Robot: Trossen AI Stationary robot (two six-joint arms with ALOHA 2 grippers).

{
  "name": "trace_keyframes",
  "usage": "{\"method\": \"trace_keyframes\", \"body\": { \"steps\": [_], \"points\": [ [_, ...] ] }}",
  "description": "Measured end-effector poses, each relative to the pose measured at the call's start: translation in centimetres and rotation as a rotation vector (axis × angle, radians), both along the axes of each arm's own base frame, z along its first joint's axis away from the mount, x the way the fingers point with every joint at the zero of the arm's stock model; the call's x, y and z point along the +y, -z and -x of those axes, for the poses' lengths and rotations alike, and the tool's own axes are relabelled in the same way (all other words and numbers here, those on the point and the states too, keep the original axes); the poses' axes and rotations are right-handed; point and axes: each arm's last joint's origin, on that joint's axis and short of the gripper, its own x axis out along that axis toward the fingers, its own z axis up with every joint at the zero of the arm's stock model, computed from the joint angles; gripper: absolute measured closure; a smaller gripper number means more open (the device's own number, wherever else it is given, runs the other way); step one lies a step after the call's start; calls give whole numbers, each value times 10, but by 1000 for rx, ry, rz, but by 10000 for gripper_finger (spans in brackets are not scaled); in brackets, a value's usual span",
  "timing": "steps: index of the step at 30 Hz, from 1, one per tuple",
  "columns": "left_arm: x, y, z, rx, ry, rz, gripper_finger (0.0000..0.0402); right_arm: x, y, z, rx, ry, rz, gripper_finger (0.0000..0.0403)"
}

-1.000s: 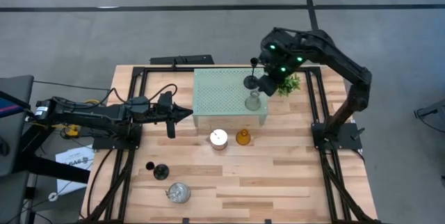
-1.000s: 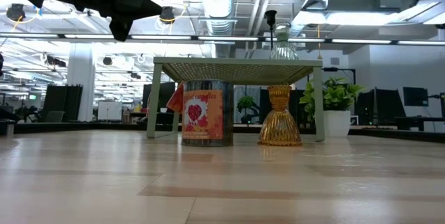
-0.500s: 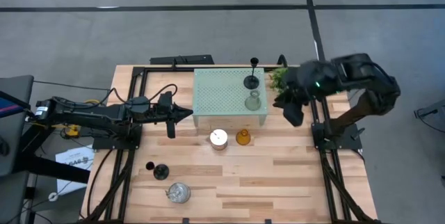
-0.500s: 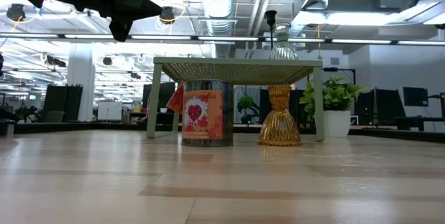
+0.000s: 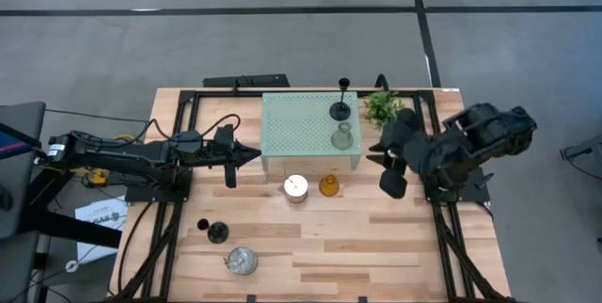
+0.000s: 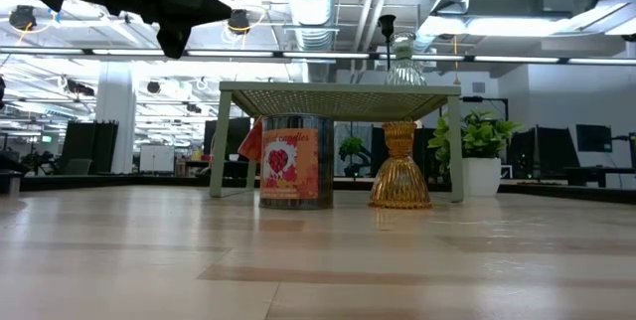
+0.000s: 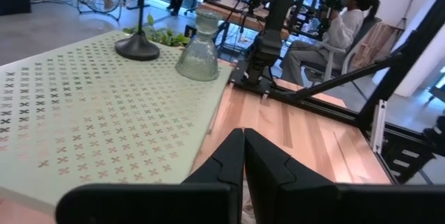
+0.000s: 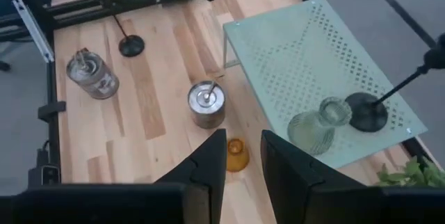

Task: Pick & Place candle stick holders
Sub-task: Put the black candle holder on the shelf

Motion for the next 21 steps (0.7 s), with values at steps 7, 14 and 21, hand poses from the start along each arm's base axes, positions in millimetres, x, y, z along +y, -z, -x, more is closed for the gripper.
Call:
{"method": "trace_keyframes", "body": {
  "steps": [7,14,21],
  "points": [
    [0,0,0,0,9,0,390,16,33,6,-18,118,50,321],
    [0,0,0,0,9,0,390,27,72,35,-111,211,128,321],
    [0,0,0,0,9,0,390,31,120,39,-205,214,54,331]
  ]
}}
